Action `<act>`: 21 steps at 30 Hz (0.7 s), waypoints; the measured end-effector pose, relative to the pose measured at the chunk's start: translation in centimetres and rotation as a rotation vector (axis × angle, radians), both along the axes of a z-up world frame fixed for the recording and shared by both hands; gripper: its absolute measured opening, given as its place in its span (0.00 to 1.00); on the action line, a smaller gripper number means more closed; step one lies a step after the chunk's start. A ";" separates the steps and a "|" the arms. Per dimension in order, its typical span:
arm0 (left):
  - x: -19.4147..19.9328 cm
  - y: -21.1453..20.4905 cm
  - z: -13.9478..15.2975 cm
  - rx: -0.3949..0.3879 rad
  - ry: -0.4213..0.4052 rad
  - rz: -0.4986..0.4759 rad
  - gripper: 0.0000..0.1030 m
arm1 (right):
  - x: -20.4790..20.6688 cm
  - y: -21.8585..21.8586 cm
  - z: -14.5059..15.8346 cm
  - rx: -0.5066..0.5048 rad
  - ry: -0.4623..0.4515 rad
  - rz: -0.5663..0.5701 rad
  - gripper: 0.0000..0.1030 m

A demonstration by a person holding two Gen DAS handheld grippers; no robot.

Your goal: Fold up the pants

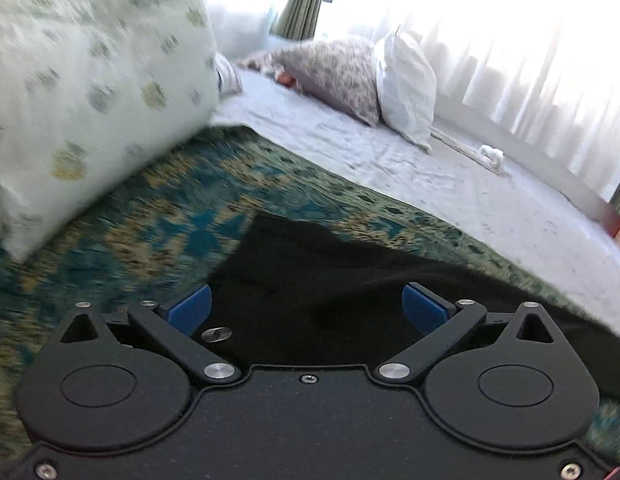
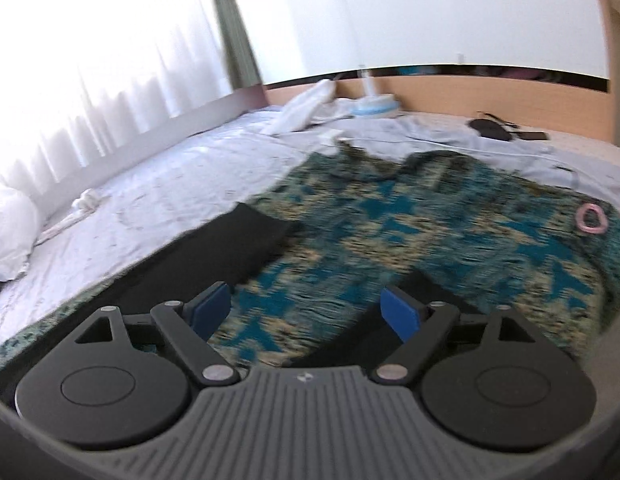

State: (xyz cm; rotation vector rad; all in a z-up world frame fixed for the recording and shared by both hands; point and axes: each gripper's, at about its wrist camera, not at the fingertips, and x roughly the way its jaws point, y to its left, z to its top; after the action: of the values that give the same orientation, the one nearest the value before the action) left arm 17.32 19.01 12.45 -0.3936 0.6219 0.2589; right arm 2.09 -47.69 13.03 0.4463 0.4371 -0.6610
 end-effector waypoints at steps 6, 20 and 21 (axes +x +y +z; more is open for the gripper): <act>7.3 -0.5 -2.8 -0.143 0.069 0.227 0.99 | 5.2 1.7 0.1 -0.032 -0.065 0.006 1.00; 20.8 -4.7 -10.0 -0.167 0.215 0.436 1.00 | 21.6 2.8 -3.0 0.037 0.078 0.075 1.00; 21.4 -5.0 -10.2 -0.141 0.224 0.453 1.00 | 23.2 2.7 -3.4 0.050 0.095 0.069 1.00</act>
State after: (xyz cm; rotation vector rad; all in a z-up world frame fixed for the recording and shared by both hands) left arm 38.69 13.99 2.24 -0.6475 0.7688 0.7011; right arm 25.28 -44.95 9.61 0.4462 0.5579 -0.6072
